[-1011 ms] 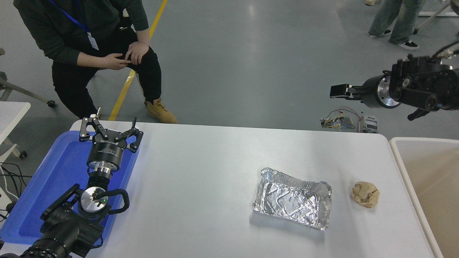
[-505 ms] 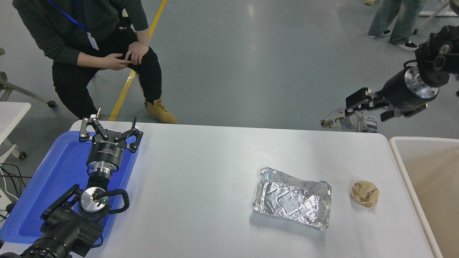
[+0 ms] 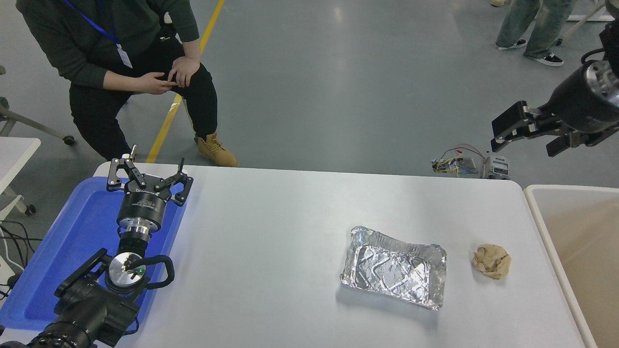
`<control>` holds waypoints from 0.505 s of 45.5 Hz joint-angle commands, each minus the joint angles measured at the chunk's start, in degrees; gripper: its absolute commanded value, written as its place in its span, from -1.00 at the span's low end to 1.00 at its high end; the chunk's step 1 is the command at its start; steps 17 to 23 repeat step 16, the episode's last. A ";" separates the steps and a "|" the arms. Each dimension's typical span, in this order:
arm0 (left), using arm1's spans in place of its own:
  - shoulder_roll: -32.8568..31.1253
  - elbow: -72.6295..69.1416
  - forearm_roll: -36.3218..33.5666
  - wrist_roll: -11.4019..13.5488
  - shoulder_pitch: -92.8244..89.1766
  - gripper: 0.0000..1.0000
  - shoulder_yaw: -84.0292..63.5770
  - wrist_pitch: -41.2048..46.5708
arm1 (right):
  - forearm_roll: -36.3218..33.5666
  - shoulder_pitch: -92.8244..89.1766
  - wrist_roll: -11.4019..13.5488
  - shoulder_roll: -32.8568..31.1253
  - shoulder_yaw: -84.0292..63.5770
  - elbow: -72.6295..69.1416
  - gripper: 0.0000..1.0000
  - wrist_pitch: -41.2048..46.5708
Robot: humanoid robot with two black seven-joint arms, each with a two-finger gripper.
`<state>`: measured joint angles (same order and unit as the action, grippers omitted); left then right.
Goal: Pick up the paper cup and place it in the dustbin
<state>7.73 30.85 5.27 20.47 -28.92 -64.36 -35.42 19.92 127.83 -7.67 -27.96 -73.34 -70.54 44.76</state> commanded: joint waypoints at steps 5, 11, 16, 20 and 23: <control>0.00 0.00 0.00 0.01 0.00 1.00 0.02 0.00 | -0.05 -0.65 0.02 1.41 0.12 -2.40 1.00 0.24; 0.00 0.00 0.00 0.01 0.00 1.00 0.02 0.00 | -0.05 -0.83 0.02 2.47 0.21 -2.49 1.00 0.24; 0.00 0.00 0.00 0.01 0.00 1.00 0.02 0.00 | -0.05 -0.74 0.02 2.56 1.00 -2.49 1.00 0.24; 0.00 0.00 0.00 0.01 0.00 1.00 0.02 0.00 | -0.05 -0.74 0.02 2.56 1.00 -2.49 1.00 0.24; 0.00 0.00 0.00 0.01 0.00 1.00 0.02 0.00 | -0.05 -0.74 0.02 2.56 1.00 -2.49 1.00 0.24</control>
